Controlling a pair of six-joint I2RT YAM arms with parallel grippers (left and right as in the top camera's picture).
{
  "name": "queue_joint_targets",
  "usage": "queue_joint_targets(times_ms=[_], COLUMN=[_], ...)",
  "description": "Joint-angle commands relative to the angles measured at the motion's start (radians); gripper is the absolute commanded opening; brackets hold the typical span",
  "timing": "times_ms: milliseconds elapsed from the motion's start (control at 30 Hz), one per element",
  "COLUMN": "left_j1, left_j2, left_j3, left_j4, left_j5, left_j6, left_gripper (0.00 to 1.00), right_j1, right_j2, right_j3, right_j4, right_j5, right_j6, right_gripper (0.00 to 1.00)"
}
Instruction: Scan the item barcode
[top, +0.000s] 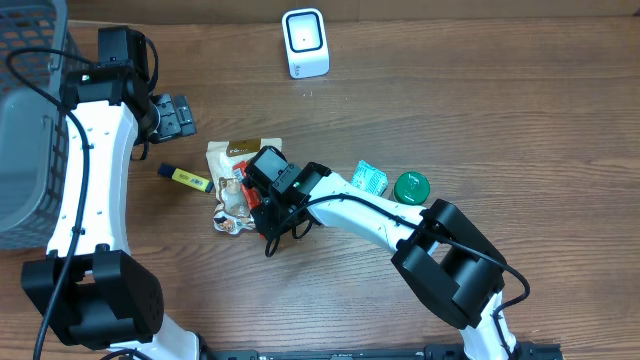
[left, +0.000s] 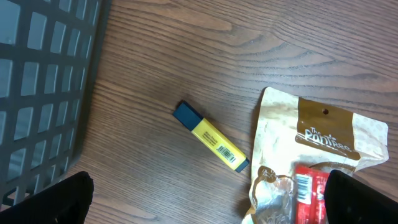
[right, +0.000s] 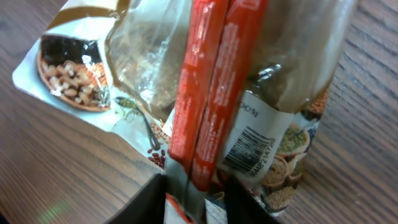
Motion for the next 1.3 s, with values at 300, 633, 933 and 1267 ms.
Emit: queue_joint_targets(times_ms=[300, 633, 933, 1267], left_j1=[-0.007, -0.007, -0.007, -0.007], left_j2=[-0.014, -0.014, -0.014, -0.014], left_j3=[-0.001, -0.001, -0.001, -0.001], left_j4=[-0.002, -0.002, -0.002, -0.002], left_j5=[-0.009, -0.009, -0.009, -0.009], left_j6=[0.008, 0.008, 0.008, 0.008], left_gripper=[1.00, 1.00, 1.00, 1.00], right_j1=[-0.001, -0.001, -0.050, -0.247], right_j2=[-0.018, -0.123, -0.238, -0.273], right_j3=[0.026, 0.031, 0.035, 0.211], right_j4=[-0.010, -0.062, -0.117, -0.360], right_j5=[0.005, 0.006, 0.007, 0.008], right_j6=[0.000, -0.008, -0.138, -0.215], right_gripper=[0.11, 0.04, 0.04, 0.03])
